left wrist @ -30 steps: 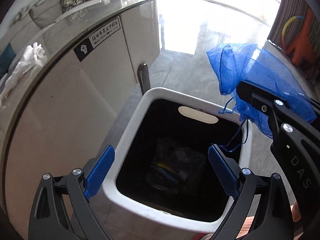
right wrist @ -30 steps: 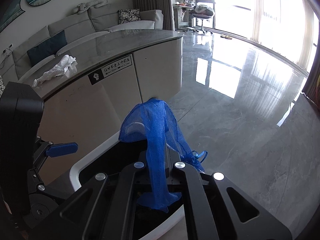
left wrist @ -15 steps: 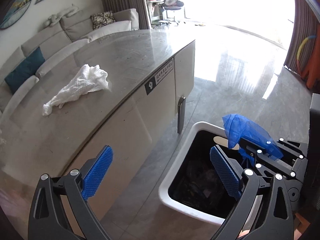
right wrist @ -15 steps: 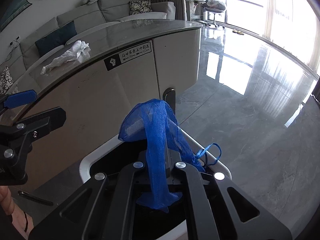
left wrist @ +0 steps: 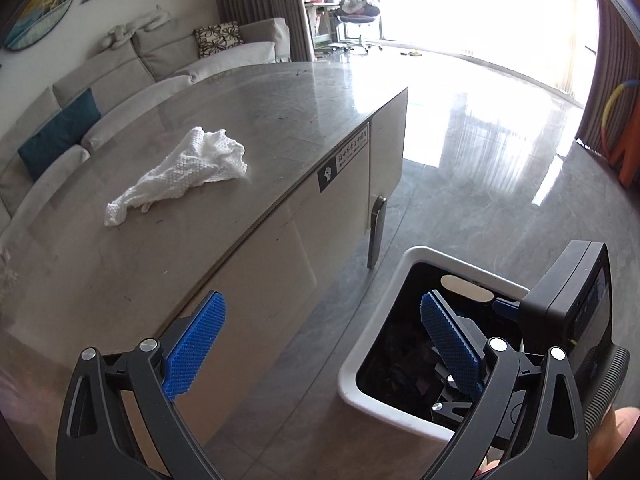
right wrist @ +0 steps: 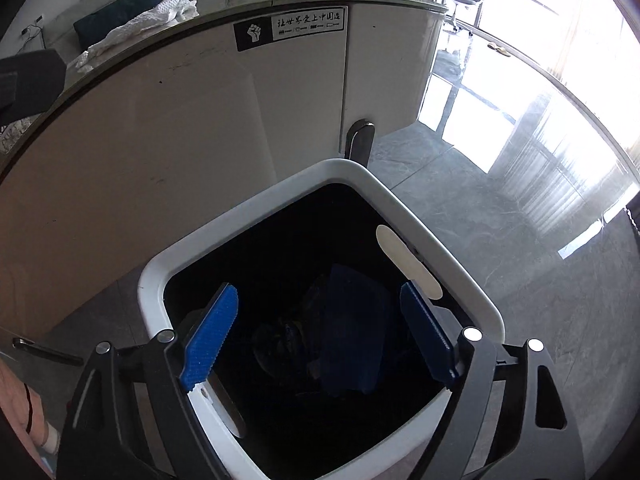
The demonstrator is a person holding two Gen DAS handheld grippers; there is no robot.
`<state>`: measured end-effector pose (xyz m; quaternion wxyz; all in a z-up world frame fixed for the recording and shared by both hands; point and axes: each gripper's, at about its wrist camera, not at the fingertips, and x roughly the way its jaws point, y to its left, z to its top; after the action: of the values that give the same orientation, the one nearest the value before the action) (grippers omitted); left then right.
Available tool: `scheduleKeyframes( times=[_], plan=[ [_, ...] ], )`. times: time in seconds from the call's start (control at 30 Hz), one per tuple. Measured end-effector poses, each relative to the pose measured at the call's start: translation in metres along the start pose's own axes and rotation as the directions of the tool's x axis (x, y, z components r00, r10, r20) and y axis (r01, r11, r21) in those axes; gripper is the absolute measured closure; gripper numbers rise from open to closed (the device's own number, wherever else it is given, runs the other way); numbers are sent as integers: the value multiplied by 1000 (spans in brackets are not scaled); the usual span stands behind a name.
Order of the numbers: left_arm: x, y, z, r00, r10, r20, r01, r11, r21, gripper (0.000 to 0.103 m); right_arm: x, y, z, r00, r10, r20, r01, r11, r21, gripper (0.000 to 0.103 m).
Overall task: Collect trash
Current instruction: 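Move both tools to the white towel and grasp it with both tools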
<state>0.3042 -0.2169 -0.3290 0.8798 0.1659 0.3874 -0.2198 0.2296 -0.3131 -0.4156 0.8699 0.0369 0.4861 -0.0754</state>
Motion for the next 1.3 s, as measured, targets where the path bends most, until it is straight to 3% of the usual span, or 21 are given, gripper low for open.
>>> scheduleKeyframes(
  times=[0.13, 0.3, 0.7, 0.83, 1.07, 1.3],
  plan=[
    [1, 4, -2, 1000, 13, -5, -13, 1000, -5, 5, -7, -1, 3, 999, -23, 44, 22, 1000, 4, 5],
    [-3, 12, 0, 999, 36, 11, -36, 999, -7, 5, -34, 0, 10, 984, -49, 173, 49, 999, 6, 5],
    [-13, 75, 16, 991, 119, 59, -113, 989, -93, 5, -92, 34, 46, 899, -45, 436, 61, 998, -23, 5],
    [-10, 105, 30, 987, 145, 66, -136, 982, -129, 5, -100, 52, 71, 877, -24, 479, 51, 998, -43, 5],
    [14, 155, 62, 983, 172, 58, -157, 968, -193, 5, -96, 74, 132, 863, 20, 505, 12, 998, -59, 5],
    [59, 193, 88, 990, 144, -14, -143, 964, -223, 4, -67, 91, 183, 866, 6, 500, 31, 997, -65, 5]
  ],
)
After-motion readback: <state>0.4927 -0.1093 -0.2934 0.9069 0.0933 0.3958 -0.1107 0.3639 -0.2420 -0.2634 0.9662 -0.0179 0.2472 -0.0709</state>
